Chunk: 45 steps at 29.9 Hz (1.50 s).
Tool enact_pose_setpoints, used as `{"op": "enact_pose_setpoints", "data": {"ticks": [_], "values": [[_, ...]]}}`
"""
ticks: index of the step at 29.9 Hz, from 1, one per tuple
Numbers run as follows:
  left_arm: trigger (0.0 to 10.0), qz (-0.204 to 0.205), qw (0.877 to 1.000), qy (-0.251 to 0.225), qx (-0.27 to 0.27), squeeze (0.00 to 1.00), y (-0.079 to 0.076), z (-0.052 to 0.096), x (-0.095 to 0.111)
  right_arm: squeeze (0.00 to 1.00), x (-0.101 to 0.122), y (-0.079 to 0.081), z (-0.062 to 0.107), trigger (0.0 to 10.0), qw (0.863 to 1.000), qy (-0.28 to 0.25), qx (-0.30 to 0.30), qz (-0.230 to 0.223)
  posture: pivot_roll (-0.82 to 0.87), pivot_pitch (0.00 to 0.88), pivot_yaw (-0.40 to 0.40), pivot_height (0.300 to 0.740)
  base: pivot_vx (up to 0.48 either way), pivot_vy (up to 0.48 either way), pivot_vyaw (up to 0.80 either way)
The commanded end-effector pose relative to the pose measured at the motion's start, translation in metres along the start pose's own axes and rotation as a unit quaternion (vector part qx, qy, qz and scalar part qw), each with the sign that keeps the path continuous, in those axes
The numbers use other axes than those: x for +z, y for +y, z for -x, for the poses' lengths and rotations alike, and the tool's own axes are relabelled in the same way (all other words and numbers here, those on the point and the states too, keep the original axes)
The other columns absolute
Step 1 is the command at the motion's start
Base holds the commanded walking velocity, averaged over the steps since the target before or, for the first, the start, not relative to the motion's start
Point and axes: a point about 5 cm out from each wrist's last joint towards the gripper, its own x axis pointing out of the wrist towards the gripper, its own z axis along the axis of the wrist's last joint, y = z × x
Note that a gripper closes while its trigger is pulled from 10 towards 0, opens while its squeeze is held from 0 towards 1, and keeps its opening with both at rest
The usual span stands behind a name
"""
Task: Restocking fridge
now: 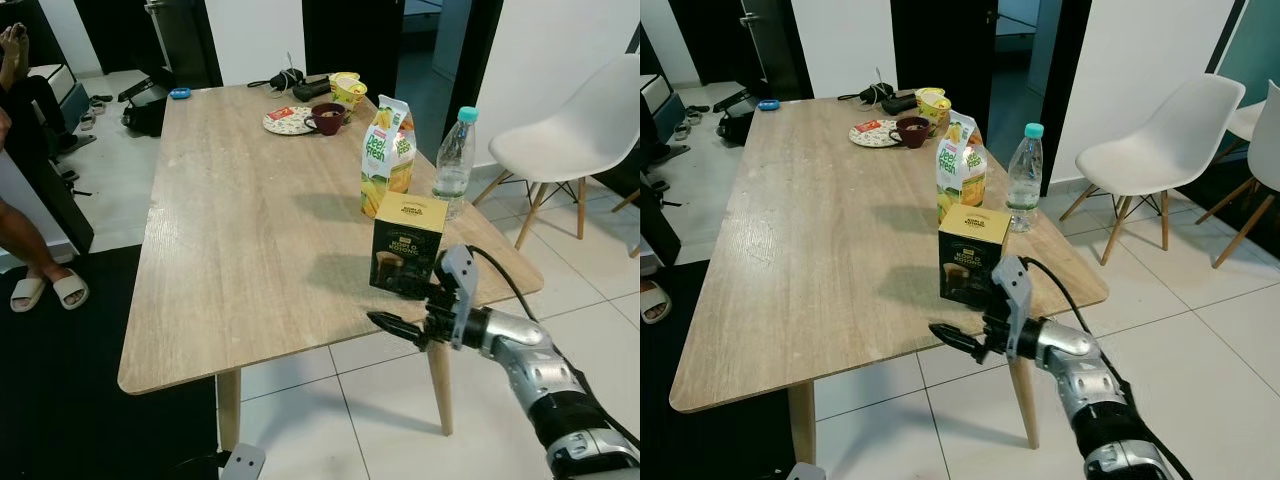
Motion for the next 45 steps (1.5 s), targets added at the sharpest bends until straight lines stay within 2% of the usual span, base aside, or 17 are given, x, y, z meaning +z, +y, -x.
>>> {"op": "enact_pose_setpoints", "data": {"ticks": [1,2,6,7,14,15,17,20,22,25,26,29,30,33,38,40,45], "values": [[10.0,-0.008,1.000,0.013,0.000,0.00,0.001,0.001,-0.007,0.00,-0.004,-0.005,0.008,10.0,1.000,0.022,-0.013,0.001,0.05,0.000,-0.025,0.740,0.000,0.000,0.00],[10.0,-0.008,1.000,0.013,0.000,0.00,0.001,0.001,-0.007,0.00,-0.004,-0.005,0.008,10.0,1.000,0.022,-0.013,0.001,0.05,0.000,-0.025,0.740,0.000,0.000,0.00],[10.0,-0.009,1.000,0.013,0.000,0.00,0.001,0.001,-0.007,0.00,-0.004,-0.029,0.045,10.0,0.995,0.069,-0.065,0.017,0.05,0.000,-0.025,0.740,0.000,0.000,0.00],[10.0,-0.009,1.000,0.013,0.000,0.00,0.001,0.001,-0.007,0.00,-0.004,-0.029,0.045,10.0,0.995,0.069,-0.065,0.017,0.05,0.000,-0.025,0.740,0.000,0.000,0.00],[10.0,-0.009,1.000,0.015,0.002,0.00,0.003,0.002,-0.009,0.00,0.002,-0.048,0.082,10.0,0.987,0.102,-0.119,0.039,0.05,0.000,-0.018,0.740,0.000,0.000,0.00],[10.0,-0.009,1.000,0.015,0.002,0.00,0.003,0.002,-0.009,0.00,0.002,-0.048,0.082,10.0,0.987,0.102,-0.119,0.039,0.05,0.000,-0.018,0.740,0.000,0.000,0.00],[10.0,-0.008,1.000,0.016,0.003,0.00,0.003,0.002,-0.009,0.00,0.008,-0.054,0.089,10.0,0.985,0.089,-0.141,0.041,0.05,0.000,-0.018,0.740,0.000,0.000,0.00],[10.0,-0.006,1.000,0.017,0.003,0.00,0.003,0.002,-0.010,0.00,0.037,-0.065,0.105,10.0,0.984,0.004,-0.175,0.043,0.05,0.000,-0.019,0.740,0.000,0.000,0.00],[10.0,-0.005,1.000,0.017,0.003,0.00,0.003,0.002,-0.011,0.00,0.044,-0.066,0.108,10.0,0.983,-0.014,-0.176,0.044,0.05,0.000,-0.020,0.740,0.000,0.000,0.00],[10.0,-0.003,1.000,0.017,0.004,0.00,0.003,0.002,-0.011,0.00,0.066,-0.068,0.115,10.0,0.981,-0.083,-0.171,0.043,0.05,0.000,-0.019,0.740,0.000,0.000,0.00],[10.0,-0.003,1.000,0.017,0.004,0.00,0.003,0.002,-0.011,0.00,0.066,-0.068,0.115,10.0,0.981,-0.083,-0.171,0.043,0.05,0.000,-0.019,0.740,0.000,0.000,0.00],[10.0,-0.004,1.000,0.017,0.004,0.00,0.003,0.002,-0.011,0.00,0.079,-0.066,0.117,10.0,0.978,-0.132,-0.157,0.042,0.05,0.000,-0.017,0.740,0.000,0.000,0.00],[10.0,-0.005,1.000,0.017,0.004,0.00,0.004,0.002,-0.011,0.00,0.092,-0.057,0.113,10.0,0.975,-0.185,-0.113,0.042,0.05,0.000,-0.014,0.740,0.000,0.000,0.00],[10.0,-0.006,1.000,0.018,0.004,0.00,0.004,0.002,-0.011,0.00,0.097,-0.051,0.109,10.0,0.974,-0.203,-0.086,0.042,0.05,0.000,-0.014,0.740,0.000,0.000,0.00],[10.0,-0.006,1.000,0.019,0.006,0.00,0.004,0.003,-0.012,0.00,0.089,-0.046,0.092,10.0,0.981,-0.173,-0.070,0.044,0.05,0.000,-0.013,0.740,0.000,0.000,0.00],[10.0,-0.006,1.000,0.020,0.007,0.00,0.004,0.003,-0.012,0.00,0.081,-0.050,0.082,10.0,0.984,-0.140,-0.094,0.050,0.05,0.000,-0.013,0.740,0.000,0.000,0.00],[10.0,-0.006,1.000,0.022,0.008,0.00,0.004,0.003,-0.014,0.00,0.074,-0.060,0.080,10.0,0.982,-0.098,-0.152,0.060,0.05,0.000,-0.013,0.740,0.000,0.000,0.00]]}}
